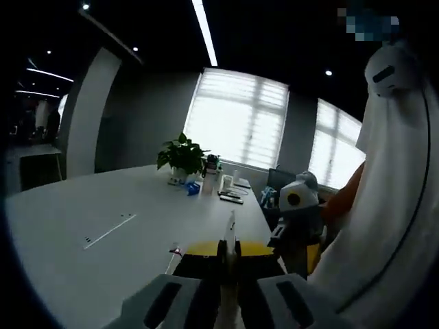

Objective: Arrange the skincare products in the storage area until every visible bottle or jar stands upright without overlapping.

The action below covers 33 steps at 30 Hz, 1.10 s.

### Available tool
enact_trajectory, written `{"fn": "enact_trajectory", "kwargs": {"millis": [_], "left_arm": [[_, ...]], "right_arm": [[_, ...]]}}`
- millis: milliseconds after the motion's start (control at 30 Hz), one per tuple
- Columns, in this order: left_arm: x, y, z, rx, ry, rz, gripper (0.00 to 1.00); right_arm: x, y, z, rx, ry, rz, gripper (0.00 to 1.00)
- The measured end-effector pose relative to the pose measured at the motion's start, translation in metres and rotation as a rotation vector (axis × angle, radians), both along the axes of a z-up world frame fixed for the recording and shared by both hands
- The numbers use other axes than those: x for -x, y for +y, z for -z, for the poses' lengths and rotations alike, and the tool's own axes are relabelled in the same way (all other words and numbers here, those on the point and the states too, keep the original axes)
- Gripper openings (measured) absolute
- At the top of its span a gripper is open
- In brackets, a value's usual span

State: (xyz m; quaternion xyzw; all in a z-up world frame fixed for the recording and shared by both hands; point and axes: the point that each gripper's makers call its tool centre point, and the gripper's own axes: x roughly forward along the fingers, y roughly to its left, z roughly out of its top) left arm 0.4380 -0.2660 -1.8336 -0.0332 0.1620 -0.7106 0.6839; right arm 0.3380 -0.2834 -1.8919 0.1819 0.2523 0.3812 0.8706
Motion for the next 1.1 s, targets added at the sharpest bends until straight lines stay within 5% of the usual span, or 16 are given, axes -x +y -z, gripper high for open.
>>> {"fn": "enact_trajectory", "kwargs": {"millis": [433, 1100], "left_arm": [[-0.066, -0.014, 0.016, -0.015, -0.067, -0.092, 0.04], [-0.110, -0.037, 0.047, -0.003, -0.159, -0.121, 0.05]], "right_arm": [[0.009, -0.010, 0.009, -0.014, 0.059, 0.053, 0.41], [0.007, -0.020, 0.021, -0.030, 0.116, 0.115, 0.41]]}}
